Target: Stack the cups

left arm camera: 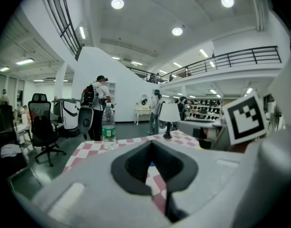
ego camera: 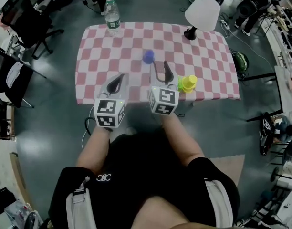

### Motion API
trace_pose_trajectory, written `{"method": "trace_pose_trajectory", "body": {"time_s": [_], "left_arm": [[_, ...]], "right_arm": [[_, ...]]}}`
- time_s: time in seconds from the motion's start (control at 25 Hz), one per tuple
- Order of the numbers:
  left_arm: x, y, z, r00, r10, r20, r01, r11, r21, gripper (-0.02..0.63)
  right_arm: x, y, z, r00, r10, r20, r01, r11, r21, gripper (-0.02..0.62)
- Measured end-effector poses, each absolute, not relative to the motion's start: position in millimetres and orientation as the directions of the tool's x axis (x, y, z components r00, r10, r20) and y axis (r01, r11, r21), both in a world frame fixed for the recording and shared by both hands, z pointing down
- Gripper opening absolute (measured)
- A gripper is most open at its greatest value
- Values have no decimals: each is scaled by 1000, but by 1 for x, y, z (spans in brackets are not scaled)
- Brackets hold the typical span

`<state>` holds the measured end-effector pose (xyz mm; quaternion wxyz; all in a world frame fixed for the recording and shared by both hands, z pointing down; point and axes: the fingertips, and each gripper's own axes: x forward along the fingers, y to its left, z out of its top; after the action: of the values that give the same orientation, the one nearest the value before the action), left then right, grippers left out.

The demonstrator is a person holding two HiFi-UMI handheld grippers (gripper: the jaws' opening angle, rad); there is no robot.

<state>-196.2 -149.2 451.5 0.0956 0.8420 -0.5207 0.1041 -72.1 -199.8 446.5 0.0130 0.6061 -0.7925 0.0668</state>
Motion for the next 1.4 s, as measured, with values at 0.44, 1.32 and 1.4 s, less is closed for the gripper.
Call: {"method": "trace_pose_trajectory", "body": {"time_s": [0.44, 1.32, 1.4], "left_arm": [[-237, -148, 473, 398, -855, 333, -914, -398, 71, -2], [-267, -161, 502, 356, -828, 433, -929, -362, 72, -2], [-269, -159, 503, 351, -827, 440, -931, -357, 73, -2]], "right_arm": [[-94, -263, 519, -129, -967, 220, -991, 121, -50, 259], [-76, -323, 651, -43, -863, 503, -998, 16, -58, 259], [-76, -325, 656, -43, -857, 513, -998, 11, -66, 258]]}}
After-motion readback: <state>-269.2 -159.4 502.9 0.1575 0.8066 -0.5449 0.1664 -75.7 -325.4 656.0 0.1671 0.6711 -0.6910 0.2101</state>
